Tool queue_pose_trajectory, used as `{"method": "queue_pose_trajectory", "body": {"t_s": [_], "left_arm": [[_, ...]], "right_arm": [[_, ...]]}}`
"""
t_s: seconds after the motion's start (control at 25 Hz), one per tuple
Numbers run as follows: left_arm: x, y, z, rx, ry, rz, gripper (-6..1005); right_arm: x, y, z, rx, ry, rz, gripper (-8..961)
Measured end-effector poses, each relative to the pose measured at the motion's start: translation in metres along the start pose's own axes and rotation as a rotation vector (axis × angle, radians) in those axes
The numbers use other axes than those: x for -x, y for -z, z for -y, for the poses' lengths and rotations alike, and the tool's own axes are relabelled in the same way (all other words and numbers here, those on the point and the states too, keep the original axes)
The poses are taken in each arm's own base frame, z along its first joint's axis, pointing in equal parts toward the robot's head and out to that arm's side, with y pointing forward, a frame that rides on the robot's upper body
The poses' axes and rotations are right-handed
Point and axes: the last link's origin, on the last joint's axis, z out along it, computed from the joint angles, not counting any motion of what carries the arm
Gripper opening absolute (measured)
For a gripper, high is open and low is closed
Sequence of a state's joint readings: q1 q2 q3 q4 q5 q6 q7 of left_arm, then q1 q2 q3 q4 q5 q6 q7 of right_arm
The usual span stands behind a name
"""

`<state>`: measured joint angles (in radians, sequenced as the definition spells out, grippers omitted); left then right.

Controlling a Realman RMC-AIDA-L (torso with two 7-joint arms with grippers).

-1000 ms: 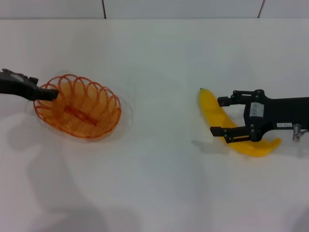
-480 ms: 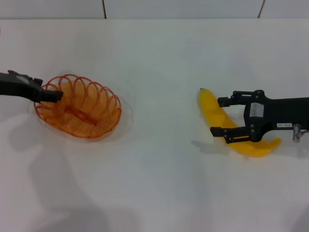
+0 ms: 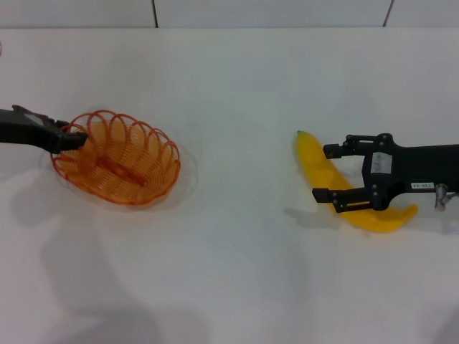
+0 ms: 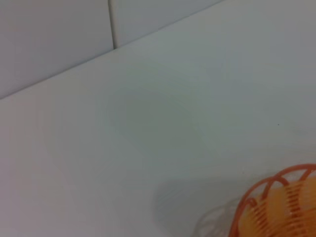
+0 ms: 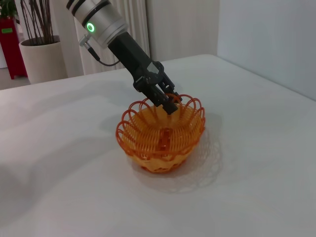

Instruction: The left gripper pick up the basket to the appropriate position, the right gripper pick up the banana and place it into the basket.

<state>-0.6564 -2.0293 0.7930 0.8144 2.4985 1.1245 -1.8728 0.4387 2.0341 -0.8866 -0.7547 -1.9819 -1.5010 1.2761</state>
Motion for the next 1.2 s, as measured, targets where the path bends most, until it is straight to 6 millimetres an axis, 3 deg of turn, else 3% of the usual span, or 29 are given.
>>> {"method": "queue_pose_trajectory", "body": {"t_s": [0.04, 0.48, 0.72, 1.2], "left_arm": [[0.000, 0.000, 0.000, 0.000, -0.001, 0.000, 623], [0.001, 0.001, 0.001, -0.002, 0.002, -0.004, 167], [0.000, 0.001, 0.001, -0.004, -0.003, -0.004, 70], [-0.012, 0.011, 0.002, 0.002, -0.003, -0.074, 71]], "right_arm": [[0.000, 0.000, 0.000, 0.000, 0.000, 0.000, 850], [0.000, 0.000, 0.000, 0.001, -0.008, 0.000, 850], [0.000, 0.000, 0.000, 0.001, -0.008, 0.000, 850], [-0.002, 0.002, 0.000, -0.003, -0.014, 0.000, 851]]}}
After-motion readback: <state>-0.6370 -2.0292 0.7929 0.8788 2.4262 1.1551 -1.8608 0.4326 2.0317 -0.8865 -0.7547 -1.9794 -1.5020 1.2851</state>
